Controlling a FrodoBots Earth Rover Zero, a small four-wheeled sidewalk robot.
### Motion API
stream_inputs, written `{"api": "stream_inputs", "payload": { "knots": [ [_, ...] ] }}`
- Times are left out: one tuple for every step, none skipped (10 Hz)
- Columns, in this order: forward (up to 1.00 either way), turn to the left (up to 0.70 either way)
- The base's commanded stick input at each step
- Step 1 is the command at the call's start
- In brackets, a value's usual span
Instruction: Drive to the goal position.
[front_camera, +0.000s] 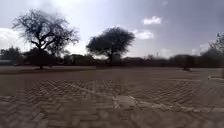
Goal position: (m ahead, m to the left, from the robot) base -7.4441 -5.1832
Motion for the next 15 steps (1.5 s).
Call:
{"api": "stream_inputs", "payload": {
  "knots": [
    [0.7, 0.0],
    [0.7, 0.0],
    [0.7, 0.0],
    [0.7, 0.0],
    [0.7, 0.0],
    [0.7, 0.0],
    [0.7, 0.0],
    [0.7, 0.0],
    [0.7, 0.0],
    [0.7, -0.27],
    [0.7, -0.27],
    [0.7, -0.27],
    [0.7, -0.27],
    [0.7, -0.27],
    [0.7, -0.27]
  ]
}}
